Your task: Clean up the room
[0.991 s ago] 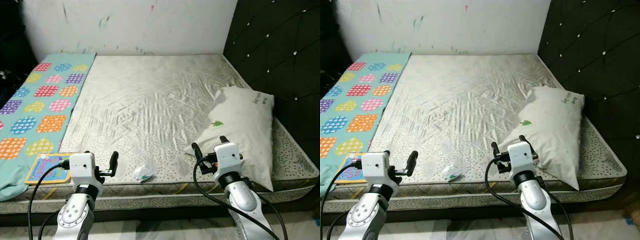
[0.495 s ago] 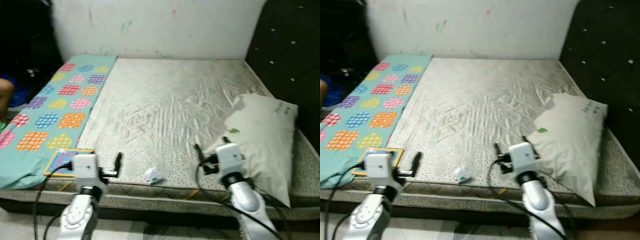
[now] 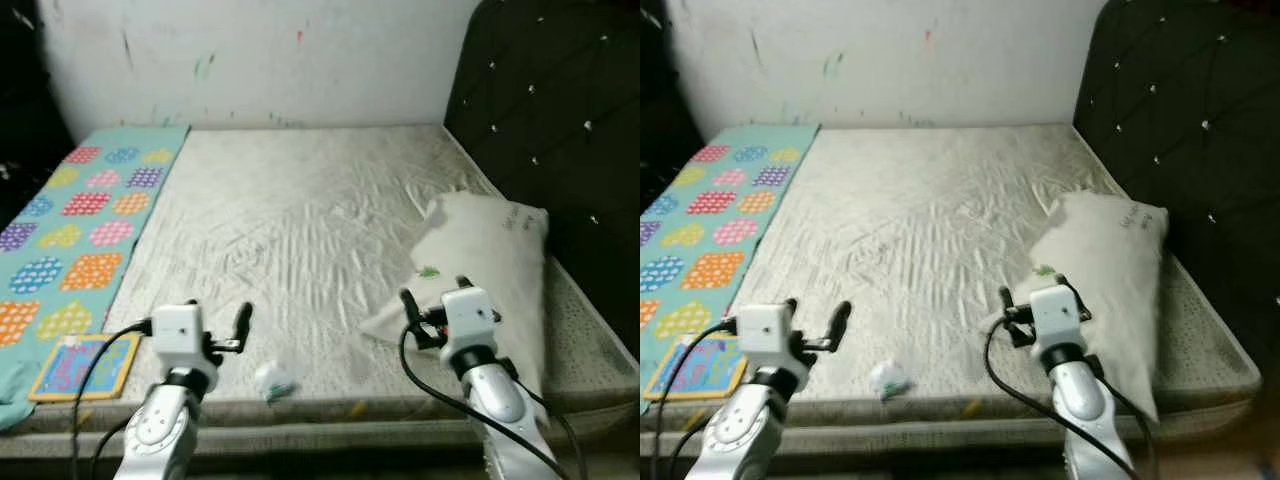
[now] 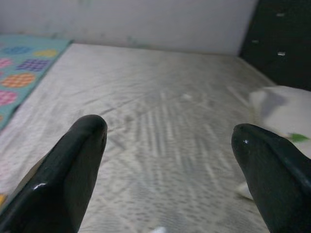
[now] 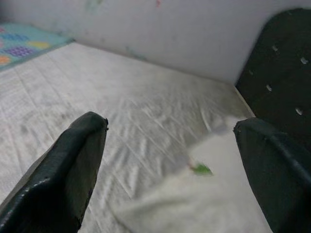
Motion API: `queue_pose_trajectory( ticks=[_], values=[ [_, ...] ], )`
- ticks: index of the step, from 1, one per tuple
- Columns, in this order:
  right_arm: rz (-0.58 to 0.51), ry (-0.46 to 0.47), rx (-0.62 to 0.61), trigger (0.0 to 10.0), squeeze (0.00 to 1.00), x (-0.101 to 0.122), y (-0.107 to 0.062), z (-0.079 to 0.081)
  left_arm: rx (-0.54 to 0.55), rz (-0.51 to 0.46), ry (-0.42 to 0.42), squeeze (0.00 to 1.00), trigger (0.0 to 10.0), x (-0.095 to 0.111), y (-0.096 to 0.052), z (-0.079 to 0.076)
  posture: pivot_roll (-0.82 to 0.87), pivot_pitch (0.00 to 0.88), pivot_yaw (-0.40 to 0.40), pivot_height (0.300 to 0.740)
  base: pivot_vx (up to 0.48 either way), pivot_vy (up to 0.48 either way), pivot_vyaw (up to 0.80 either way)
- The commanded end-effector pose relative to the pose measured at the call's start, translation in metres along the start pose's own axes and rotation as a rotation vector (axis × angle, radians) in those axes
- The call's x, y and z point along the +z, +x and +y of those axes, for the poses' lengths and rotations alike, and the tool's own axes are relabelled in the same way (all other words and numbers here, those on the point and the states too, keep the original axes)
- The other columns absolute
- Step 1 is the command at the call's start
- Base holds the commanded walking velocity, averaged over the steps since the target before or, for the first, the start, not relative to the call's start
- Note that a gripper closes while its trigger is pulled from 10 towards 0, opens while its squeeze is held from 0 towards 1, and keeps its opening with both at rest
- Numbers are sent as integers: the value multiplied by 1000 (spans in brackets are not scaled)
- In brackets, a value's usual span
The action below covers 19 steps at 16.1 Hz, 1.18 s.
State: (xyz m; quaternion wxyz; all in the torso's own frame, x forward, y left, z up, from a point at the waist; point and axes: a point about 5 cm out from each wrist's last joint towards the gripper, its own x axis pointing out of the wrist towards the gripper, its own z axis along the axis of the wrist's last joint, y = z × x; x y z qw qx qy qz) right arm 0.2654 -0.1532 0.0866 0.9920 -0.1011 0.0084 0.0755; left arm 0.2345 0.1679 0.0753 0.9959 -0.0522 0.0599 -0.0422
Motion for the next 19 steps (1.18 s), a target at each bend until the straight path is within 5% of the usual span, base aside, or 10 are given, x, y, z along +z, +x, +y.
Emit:
queue_pose_trajectory(
  ticks=[1, 6, 17, 19],
  values=[
    [-26, 6, 24, 10000, 0, 6, 3, 6, 12, -7, 5, 0, 10000, 3, 1, 5, -137, 0, -35, 740, 352, 0, 0],
    [-11, 25, 11, 10000, 0, 4, 3, 4, 40, 1, -24, 0, 10000, 2, 1, 7, -134, 0, -35, 740, 62, 0, 0],
    [11, -88, -7, 10000, 0, 1, 5, 5, 41, 18, -40, 0, 10000, -1, 2, 8, -132, 0, -37, 740, 0, 24, 0],
    [-2, -35, 37, 10000, 0, 2, 5, 8, 40, 20, -39, 0, 10000, -1, 1, 7, -132, 0, -36, 740, 0, 278, 0]
  ],
)
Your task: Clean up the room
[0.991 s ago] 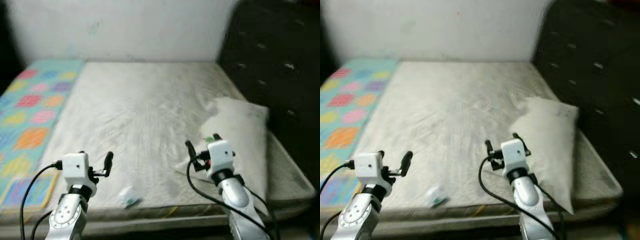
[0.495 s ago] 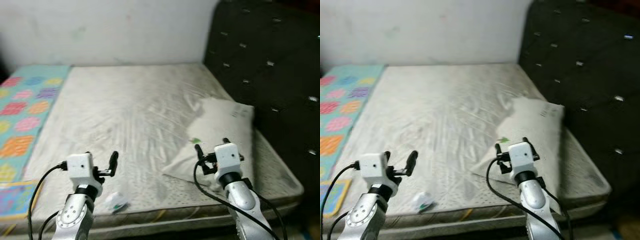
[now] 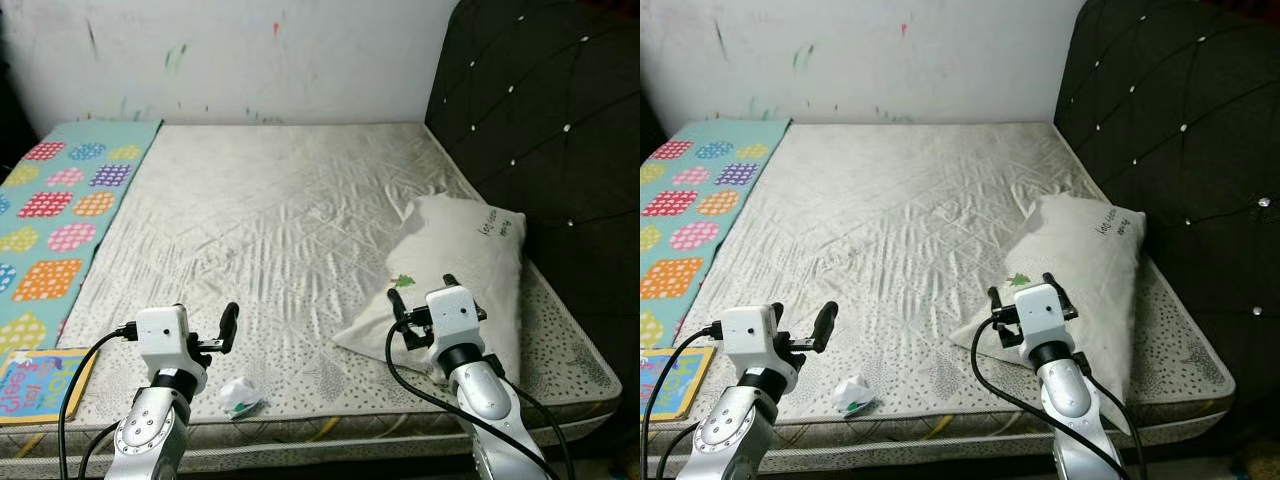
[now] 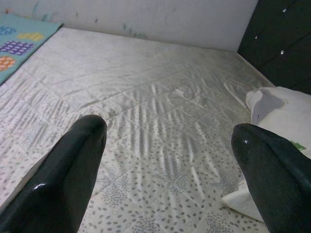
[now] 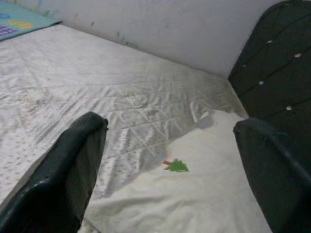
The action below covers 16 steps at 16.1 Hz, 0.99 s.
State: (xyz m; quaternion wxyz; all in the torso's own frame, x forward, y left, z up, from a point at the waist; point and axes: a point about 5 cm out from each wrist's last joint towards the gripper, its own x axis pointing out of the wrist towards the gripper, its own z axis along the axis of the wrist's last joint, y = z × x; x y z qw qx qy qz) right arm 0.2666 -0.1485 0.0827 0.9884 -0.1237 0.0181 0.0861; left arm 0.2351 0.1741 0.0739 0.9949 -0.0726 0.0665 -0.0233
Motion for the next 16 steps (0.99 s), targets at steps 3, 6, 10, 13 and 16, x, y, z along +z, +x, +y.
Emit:
queue_pose_trajectory(
  ticks=[3, 6, 10, 13, 16],
  values=[
    [-19, 7, 12, 10000, 0, 5, 3, 2, 1, 12, 6, 0, 10000, -1, 1, 0, -131, 0, -35, 740, 0, 289, 0],
    [-19, 14, 1, 10000, 0, 5, 4, 0, -1, 14, 7, 0, 10000, -1, 1, 0, -131, 0, -35, 740, 0, 297, 0],
    [-24, 4, -9, 10000, 0, 6, 5, -4, 2, 13, 5, 0, 10000, 0, 2, 0, -131, 0, -37, 740, 0, 312, 0],
    [-18, 18, -18, 10000, 0, 5, 7, -5, 3, 15, 10, 0, 10000, 0, 2, 0, -131, 0, -37, 740, 0, 352, 0],
    [-16, 30, -17, 10000, 0, 5, 7, -5, 2, 19, 15, 0, 10000, -1, 3, 1, -130, 0, -34, 740, 0, 401, 0]
  ],
)
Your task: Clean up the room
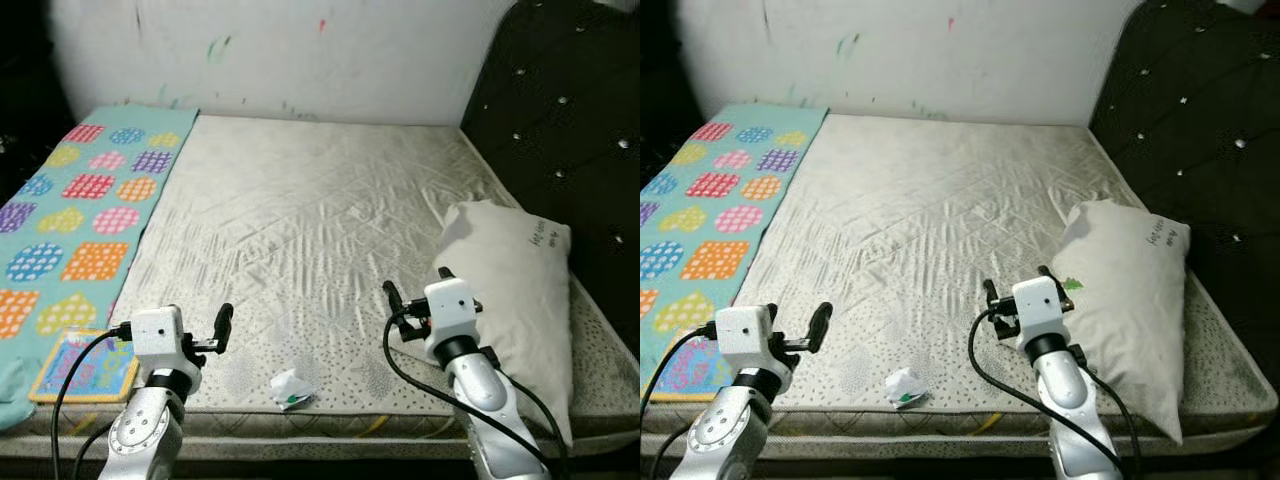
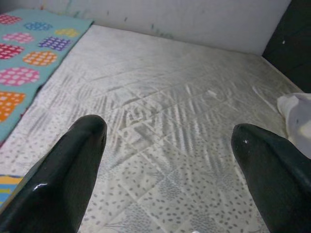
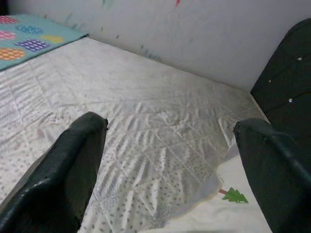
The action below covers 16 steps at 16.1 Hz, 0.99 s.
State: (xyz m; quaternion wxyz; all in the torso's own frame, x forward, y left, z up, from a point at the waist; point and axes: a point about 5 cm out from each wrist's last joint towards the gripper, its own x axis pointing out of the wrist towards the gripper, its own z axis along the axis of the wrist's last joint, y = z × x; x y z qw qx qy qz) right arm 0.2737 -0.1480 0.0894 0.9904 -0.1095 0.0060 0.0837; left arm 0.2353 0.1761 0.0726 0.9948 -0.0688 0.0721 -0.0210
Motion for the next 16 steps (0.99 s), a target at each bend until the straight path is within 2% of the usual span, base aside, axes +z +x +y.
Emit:
queue_pose_trajectory(
  ticks=[1, 8, 13, 16],
  values=[
    [11, 2, -9, 10000, 0, -2, 0, -3, -5, 10, 10, 0, 10000, 0, 3, -2, -132, 0, -32, 740, 0, 480, 0],
    [11, 24, 3, 10000, 0, -2, 0, -3, 1, 10, 14, 0, 10000, 0, 4, -1, -133, 0, -32, 740, 0, 447, 0],
    [10, 20, 15, 10000, 0, -2, 0, -1, -5, -30, 20, 0, 10000, 6, 4, -2, -137, 0, -31, 740, 0, 0, 0],
    [-5, 43, 15, 10000, 0, -1, 0, -1, 4, -54, 56, 0, 10000, 11, 6, -3, -137, 0, -32, 740, 0, 0, 0]
  ],
)
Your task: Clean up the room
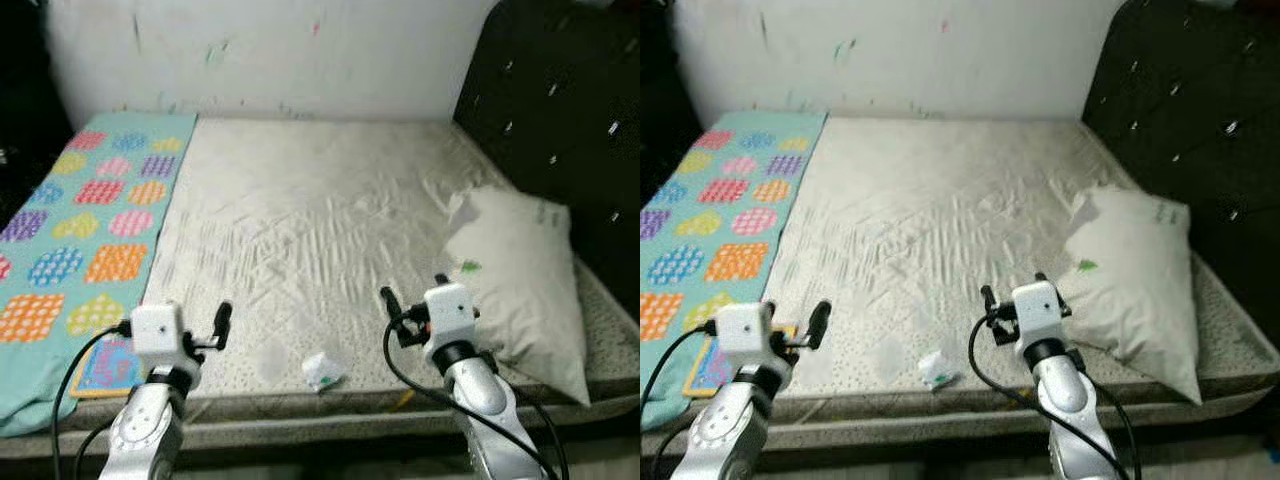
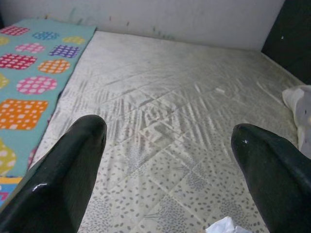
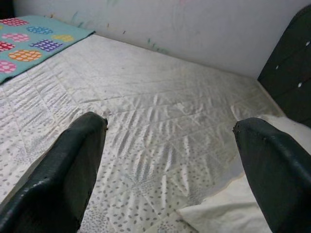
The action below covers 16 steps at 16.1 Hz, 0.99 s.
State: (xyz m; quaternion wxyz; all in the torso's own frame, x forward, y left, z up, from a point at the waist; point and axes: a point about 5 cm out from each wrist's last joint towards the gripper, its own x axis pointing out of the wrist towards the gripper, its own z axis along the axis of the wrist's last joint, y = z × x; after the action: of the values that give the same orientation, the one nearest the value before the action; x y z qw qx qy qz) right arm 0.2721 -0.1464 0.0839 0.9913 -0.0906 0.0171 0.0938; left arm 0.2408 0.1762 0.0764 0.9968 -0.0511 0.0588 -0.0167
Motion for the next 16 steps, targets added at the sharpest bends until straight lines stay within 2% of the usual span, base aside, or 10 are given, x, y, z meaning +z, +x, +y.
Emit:
queue_pose_trajectory(
  ticks=[1, 5, 7, 10, 13, 16],
  values=[
    [-22, 10, -7, 10000, 0, 5, 1, -3, -3, -26, 21, 0, 10000, 6, 2, -2, -137, 0, -32, 740, 0, 0, 0],
    [-17, 17, -11, 10000, 0, 5, 1, -3, -5, -15, 8, 0, 10000, 4, 2, -3, -135, 0, -34, 740, 0, 0, 0],
    [-19, 19, -12, 10000, 0, 4, 1, -3, 6, -8, -25, 0, 10000, 2, 1, -1, -135, 0, -31, 740, 0, 0, 0],
    [-5, 27, -10, 10000, 0, 3, 2, -2, 3, -3, -21, 0, 10000, 1, 2, -1, -133, 0, -32, 740, 0, 0, 0],
    [-4, 42, -12, 10000, 0, 2, 2, -2, 2, 2, -20, 0, 10000, 0, 2, -1, -132, 0, -30, 740, 0, 0, -748],
    [-8, 36, -7, 10000, 0, 3, 2, -2, -2, 5, -17, 0, 10000, 0, 2, -1, -132, 0, -28, 740, 0, 0, 0]
  ],
)
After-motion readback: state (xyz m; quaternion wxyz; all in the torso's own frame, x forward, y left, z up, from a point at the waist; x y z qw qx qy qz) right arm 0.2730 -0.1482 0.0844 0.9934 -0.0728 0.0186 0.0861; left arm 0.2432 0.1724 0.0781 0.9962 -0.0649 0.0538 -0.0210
